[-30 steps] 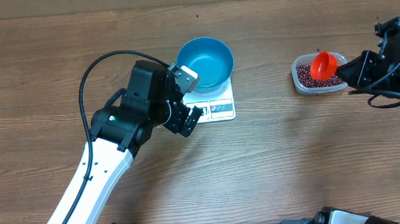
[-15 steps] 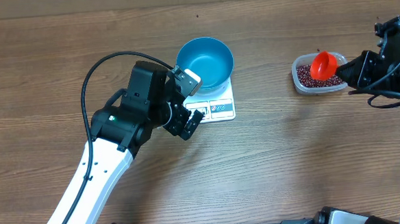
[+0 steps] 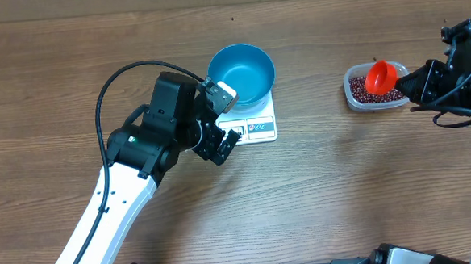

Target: Scoop item into bowl and weigh 150g on scale

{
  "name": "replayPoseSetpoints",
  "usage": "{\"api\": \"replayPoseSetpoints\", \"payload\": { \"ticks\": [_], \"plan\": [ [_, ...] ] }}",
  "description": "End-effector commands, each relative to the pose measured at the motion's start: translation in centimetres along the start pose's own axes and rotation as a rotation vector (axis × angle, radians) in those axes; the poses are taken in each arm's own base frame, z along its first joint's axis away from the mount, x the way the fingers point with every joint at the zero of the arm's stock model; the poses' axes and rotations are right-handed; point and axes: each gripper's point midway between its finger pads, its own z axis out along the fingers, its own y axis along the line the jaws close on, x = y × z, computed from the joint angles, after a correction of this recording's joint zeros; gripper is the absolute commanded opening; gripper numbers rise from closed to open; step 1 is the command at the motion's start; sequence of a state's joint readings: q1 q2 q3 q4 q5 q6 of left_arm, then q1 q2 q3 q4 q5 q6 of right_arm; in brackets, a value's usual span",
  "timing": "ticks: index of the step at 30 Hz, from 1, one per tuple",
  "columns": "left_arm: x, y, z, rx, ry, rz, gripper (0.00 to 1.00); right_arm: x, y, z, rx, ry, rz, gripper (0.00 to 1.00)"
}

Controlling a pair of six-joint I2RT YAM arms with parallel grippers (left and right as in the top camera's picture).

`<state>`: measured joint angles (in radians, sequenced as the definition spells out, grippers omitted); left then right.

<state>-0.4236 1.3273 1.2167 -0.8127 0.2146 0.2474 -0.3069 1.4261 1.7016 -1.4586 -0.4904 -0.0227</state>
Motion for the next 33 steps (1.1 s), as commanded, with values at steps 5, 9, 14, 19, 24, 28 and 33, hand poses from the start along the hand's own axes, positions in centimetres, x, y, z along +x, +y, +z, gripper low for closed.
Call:
{"api": "replayPoseSetpoints", "payload": {
  "ticks": [5, 9, 14, 19, 24, 28, 33],
  "plan": [
    [-1.13, -0.39, -0.90, 0.014, -0.040, -0.012, 1.00, -0.15, 0.05, -0.27, 0.001, -0.010, -0.008, 0.04],
    [-1.13, -0.38, -0.90, 0.014, -0.040, -0.016, 1.00, -0.02, -0.03, -0.27, 0.005, -0.006, -0.006, 0.04],
    [-1.10, -0.33, -0.90, 0.011, -0.038, -0.017, 0.99, 0.02, -0.02, -0.27, 0.005, -0.004, -0.005, 0.04],
    [-1.11, -0.32, -0.90, 0.011, -0.039, -0.018, 1.00, 0.01, -0.02, -0.27, 0.005, -0.004, -0.005, 0.04],
    [-1.09, -0.09, -0.90, -0.002, -0.037, -0.044, 1.00, 0.09, -0.02, -0.27, 0.005, -0.001, -0.004, 0.04],
    [-1.16, 0.17, -0.91, -0.016, -0.040, -0.042, 1.00, 0.09, -0.02, -0.27, 0.005, -0.001, -0.007, 0.04],
    [-1.26, 0.19, -0.91, -0.017, -0.044, -0.041, 1.00, 0.10, -0.02, -0.27, 0.005, -0.001, -0.006, 0.04]
  ]
}}
